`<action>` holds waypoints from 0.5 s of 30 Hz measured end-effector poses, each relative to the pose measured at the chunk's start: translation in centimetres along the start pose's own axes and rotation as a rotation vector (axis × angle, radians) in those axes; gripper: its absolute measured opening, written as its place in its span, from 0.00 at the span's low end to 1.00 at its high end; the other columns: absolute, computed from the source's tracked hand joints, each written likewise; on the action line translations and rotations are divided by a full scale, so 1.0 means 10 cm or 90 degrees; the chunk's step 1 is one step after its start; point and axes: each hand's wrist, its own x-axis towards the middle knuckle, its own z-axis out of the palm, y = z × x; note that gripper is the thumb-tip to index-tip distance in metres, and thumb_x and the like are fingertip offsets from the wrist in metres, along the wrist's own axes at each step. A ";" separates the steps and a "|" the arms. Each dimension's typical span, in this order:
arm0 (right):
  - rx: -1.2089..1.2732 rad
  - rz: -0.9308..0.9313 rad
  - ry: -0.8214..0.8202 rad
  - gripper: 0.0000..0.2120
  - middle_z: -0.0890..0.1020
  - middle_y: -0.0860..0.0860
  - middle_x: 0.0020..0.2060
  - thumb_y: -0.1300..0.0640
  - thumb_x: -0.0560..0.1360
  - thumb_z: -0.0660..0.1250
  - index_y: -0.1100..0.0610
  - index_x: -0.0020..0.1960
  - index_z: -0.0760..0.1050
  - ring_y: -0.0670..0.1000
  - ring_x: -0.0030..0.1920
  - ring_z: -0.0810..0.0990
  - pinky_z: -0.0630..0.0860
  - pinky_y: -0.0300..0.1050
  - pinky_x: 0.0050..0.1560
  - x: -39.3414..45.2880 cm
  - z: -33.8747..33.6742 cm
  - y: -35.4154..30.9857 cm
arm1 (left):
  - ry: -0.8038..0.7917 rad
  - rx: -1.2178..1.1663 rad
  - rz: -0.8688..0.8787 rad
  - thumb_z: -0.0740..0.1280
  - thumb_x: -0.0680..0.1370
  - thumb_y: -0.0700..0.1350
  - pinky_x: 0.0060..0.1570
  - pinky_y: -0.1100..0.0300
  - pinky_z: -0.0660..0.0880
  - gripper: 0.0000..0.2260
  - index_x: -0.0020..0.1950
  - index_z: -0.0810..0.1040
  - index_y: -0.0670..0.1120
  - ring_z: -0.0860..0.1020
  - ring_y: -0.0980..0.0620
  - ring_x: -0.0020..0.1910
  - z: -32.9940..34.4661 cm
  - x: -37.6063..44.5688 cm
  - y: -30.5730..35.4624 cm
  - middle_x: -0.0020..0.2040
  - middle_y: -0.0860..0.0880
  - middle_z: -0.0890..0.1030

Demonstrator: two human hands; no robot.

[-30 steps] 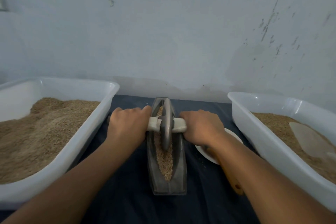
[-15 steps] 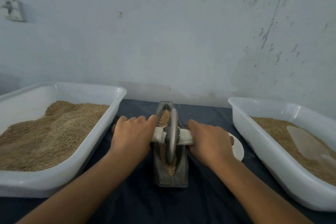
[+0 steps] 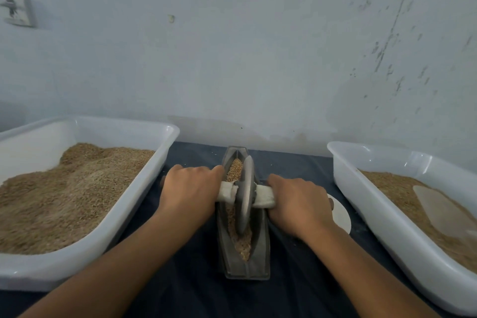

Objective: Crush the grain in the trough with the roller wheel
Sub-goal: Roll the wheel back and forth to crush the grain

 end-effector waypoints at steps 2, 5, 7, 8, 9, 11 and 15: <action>-0.002 -0.004 -0.016 0.06 0.74 0.45 0.32 0.47 0.72 0.63 0.46 0.46 0.68 0.50 0.32 0.72 0.59 0.44 0.29 0.07 0.02 0.02 | 0.002 0.007 0.004 0.69 0.76 0.49 0.44 0.55 0.68 0.12 0.52 0.66 0.55 0.74 0.52 0.38 0.03 0.06 -0.01 0.44 0.55 0.77; 0.002 0.000 -0.060 0.06 0.75 0.45 0.34 0.47 0.70 0.63 0.45 0.45 0.70 0.50 0.34 0.73 0.60 0.44 0.30 0.20 0.05 0.05 | -0.001 0.000 0.007 0.69 0.76 0.49 0.44 0.55 0.69 0.12 0.50 0.65 0.55 0.73 0.52 0.37 0.09 0.16 -0.03 0.42 0.55 0.76; 0.013 -0.006 -0.107 0.06 0.77 0.44 0.35 0.46 0.68 0.64 0.45 0.44 0.71 0.50 0.36 0.75 0.62 0.44 0.31 0.31 0.06 0.08 | 0.005 -0.006 0.007 0.67 0.77 0.49 0.44 0.55 0.70 0.11 0.49 0.64 0.56 0.73 0.53 0.37 0.13 0.22 -0.04 0.42 0.55 0.76; 0.019 -0.013 -0.130 0.06 0.77 0.44 0.36 0.46 0.68 0.64 0.45 0.43 0.71 0.49 0.36 0.75 0.63 0.44 0.31 0.37 0.05 0.10 | 0.010 -0.007 0.005 0.67 0.77 0.49 0.44 0.55 0.70 0.11 0.49 0.64 0.56 0.73 0.53 0.36 0.15 0.24 -0.05 0.41 0.55 0.75; 0.021 -0.020 -0.150 0.06 0.77 0.44 0.36 0.47 0.67 0.64 0.45 0.42 0.71 0.49 0.36 0.75 0.63 0.44 0.31 0.42 0.05 0.11 | 0.015 -0.007 0.002 0.66 0.77 0.49 0.44 0.55 0.70 0.10 0.48 0.64 0.57 0.73 0.53 0.36 0.17 0.26 -0.05 0.40 0.56 0.75; 0.024 -0.034 -0.183 0.05 0.78 0.44 0.36 0.48 0.67 0.65 0.45 0.41 0.70 0.47 0.36 0.75 0.65 0.44 0.31 0.51 0.03 0.13 | 0.030 0.000 -0.003 0.66 0.77 0.50 0.42 0.56 0.68 0.10 0.47 0.63 0.57 0.70 0.53 0.34 0.21 0.28 -0.07 0.39 0.56 0.74; 0.037 -0.042 -0.217 0.05 0.79 0.44 0.37 0.48 0.67 0.66 0.44 0.42 0.71 0.48 0.37 0.77 0.70 0.44 0.33 0.61 0.03 0.15 | 0.037 0.001 -0.008 0.67 0.76 0.51 0.41 0.56 0.67 0.12 0.47 0.62 0.57 0.69 0.54 0.34 0.26 0.32 -0.08 0.38 0.56 0.73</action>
